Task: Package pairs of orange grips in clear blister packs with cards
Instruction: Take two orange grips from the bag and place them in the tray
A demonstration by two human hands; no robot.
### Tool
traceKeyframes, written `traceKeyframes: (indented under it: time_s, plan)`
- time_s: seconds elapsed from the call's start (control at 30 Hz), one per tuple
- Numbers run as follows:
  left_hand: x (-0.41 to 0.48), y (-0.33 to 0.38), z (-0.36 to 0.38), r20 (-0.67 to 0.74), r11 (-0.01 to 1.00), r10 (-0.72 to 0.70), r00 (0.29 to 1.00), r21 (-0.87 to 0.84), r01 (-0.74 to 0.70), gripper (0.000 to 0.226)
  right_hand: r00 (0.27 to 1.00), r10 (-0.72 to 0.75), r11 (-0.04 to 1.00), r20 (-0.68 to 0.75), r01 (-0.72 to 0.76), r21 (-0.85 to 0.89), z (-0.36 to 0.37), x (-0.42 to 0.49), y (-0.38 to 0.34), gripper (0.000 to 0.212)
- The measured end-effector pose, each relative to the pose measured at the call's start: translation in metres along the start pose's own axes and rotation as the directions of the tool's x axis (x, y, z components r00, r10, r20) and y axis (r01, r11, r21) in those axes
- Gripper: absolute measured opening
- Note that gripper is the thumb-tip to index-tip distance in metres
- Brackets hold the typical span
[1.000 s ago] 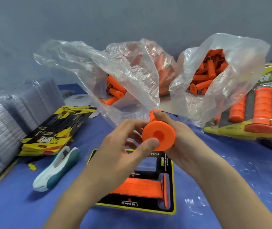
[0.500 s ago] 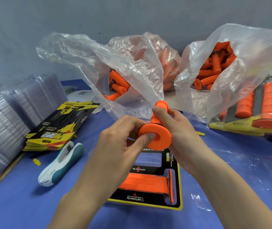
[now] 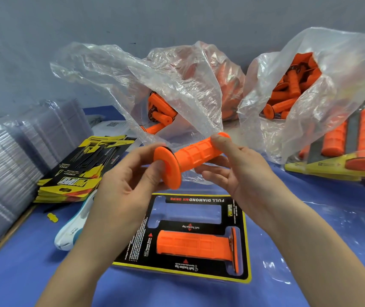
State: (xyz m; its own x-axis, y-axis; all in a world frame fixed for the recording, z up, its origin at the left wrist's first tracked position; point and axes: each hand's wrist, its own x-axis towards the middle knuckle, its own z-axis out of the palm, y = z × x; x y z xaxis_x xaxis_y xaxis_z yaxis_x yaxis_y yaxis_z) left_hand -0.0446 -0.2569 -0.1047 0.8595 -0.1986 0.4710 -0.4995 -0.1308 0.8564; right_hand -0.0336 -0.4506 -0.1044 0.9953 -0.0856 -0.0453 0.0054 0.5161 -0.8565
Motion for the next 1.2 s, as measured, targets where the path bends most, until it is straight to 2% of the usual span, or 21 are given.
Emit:
traceKeyframes:
  time_s: [0.1, 0.2, 0.3, 0.47, 0.6, 0.73, 0.87, 1.0, 1.1, 1.2]
  plan:
    - [-0.003, -0.006, -0.002, -0.021, 1.0, 0.016, 1.0, -0.016, -0.017, 0.04, 1.0, -0.023, 0.996, -0.001, 0.023, 0.082, 0.004, -0.002, 0.005, 0.047]
    - [-0.006, -0.012, -0.003, 0.01, 0.996, 0.01, 1.0, 0.091, -0.011, 0.057, 0.997, -0.064, 0.997, 0.034, 0.063, 0.044, 0.007, -0.004, 0.006, 0.042]
    - [-0.005, -0.018, -0.011, 0.015, 0.984, 0.0, 1.0, 0.176, -0.002, 0.056, 0.992, -0.087, 0.993, 0.086, 0.093, -0.074, 0.004, -0.004, 0.008, 0.021]
    - [-0.008, -0.028, -0.028, 0.092, 0.878, -0.069, 0.993, 0.479, 0.016, 0.054, 0.973, -0.1, 0.903, 0.208, 0.177, -0.392, -0.01, -0.008, 0.0, 0.018]
    - [-0.011, -0.037, -0.032, 0.208, 0.77, -0.011, 0.978, 0.626, -0.124, 0.043, 0.949, -0.037, 0.819, 0.312, 0.208, -0.535, -0.023, -0.013, -0.003, 0.023]
    - [-0.01, -0.038, -0.03, 0.278, 0.698, 0.056, 0.959, 0.676, -0.237, 0.029, 0.924, 0.028, 0.675, 0.383, 0.265, -0.689, -0.032, -0.017, -0.004, 0.024]
    - [-0.01, -0.039, -0.031, 0.308, 0.657, 0.074, 0.948, 0.7, -0.279, 0.03, 0.916, 0.038, 0.621, 0.399, 0.291, -0.728, -0.039, -0.019, -0.003, 0.025]
    - [-0.013, -0.039, -0.033, 0.333, 0.587, 0.033, 0.942, 0.756, -0.288, 0.031, 0.922, -0.081, 0.476, 0.379, 0.369, -0.798, -0.045, -0.019, -0.001, 0.024]
    - [-0.013, -0.04, -0.033, 0.343, 0.555, 0.0, 0.939, 0.782, -0.286, 0.034, 0.915, -0.202, 0.302, 0.35, 0.398, -0.866, -0.049, -0.019, 0.0, 0.02]
    - [-0.012, -0.042, -0.035, 0.343, 0.55, -0.026, 0.939, 0.789, -0.274, 0.034, 0.917, -0.211, 0.123, 0.338, 0.368, -0.921, -0.05, -0.018, 0.002, 0.02]
